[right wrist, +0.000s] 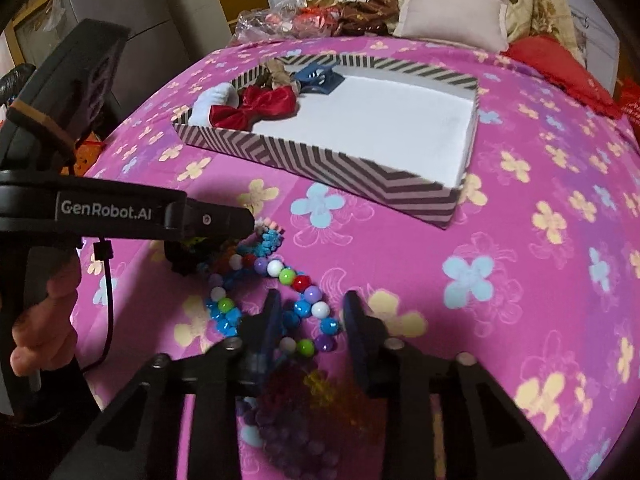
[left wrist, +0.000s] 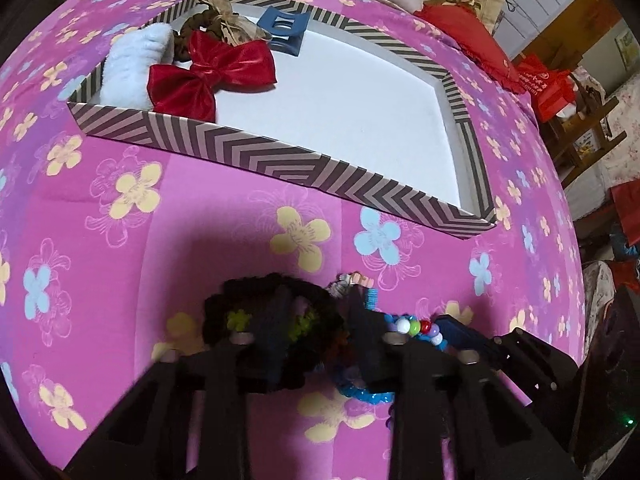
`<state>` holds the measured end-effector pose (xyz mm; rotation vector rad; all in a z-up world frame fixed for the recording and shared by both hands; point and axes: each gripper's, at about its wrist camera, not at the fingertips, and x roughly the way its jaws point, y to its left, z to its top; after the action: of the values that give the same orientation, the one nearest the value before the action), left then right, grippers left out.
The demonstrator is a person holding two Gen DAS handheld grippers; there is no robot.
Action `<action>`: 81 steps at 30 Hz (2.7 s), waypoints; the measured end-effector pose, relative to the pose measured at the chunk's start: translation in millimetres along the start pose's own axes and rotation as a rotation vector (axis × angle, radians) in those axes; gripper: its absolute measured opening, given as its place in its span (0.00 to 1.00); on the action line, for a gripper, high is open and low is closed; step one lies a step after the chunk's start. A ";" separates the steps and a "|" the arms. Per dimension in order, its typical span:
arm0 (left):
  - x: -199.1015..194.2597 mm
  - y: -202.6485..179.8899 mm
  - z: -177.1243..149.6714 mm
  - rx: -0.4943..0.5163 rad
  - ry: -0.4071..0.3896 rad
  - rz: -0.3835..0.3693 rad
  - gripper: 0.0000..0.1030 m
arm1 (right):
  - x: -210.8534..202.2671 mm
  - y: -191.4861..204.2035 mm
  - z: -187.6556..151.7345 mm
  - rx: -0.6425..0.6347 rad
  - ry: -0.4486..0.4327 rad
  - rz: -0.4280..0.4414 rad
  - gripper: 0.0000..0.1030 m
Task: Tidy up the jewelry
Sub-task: 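Grasp the black scrunchie with the left tool while the right tool grasps the multicolour beaded bracelet, then carry the black scrunchie with the left tool while the right tool carries the multicolour bracelet into the tray, then open the right tool to release the multicolour bracelet while the left tool releases the black scrunchie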
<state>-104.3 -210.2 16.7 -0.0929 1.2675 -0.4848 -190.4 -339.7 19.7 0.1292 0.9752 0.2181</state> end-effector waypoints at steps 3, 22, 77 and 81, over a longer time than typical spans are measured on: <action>-4.6 2.7 1.0 -0.001 -0.010 -0.030 0.08 | 0.4 0.0 -0.1 -0.004 -0.004 0.008 0.13; -103.8 30.0 10.0 -0.023 -0.191 -0.114 0.06 | -73.0 26.2 30.4 -0.039 -0.147 0.073 0.09; 28.1 15.3 111.9 -0.035 -0.159 0.044 0.18 | 140.7 -79.2 244.2 0.155 -0.039 -0.044 0.22; 19.8 13.8 106.7 -0.022 -0.182 0.038 0.35 | 118.9 -77.9 234.8 0.165 -0.045 -0.027 0.31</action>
<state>3.3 -226.7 27.5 -0.1287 1.0946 -0.4201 79.0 -389.2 38.4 0.2710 0.9491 0.1088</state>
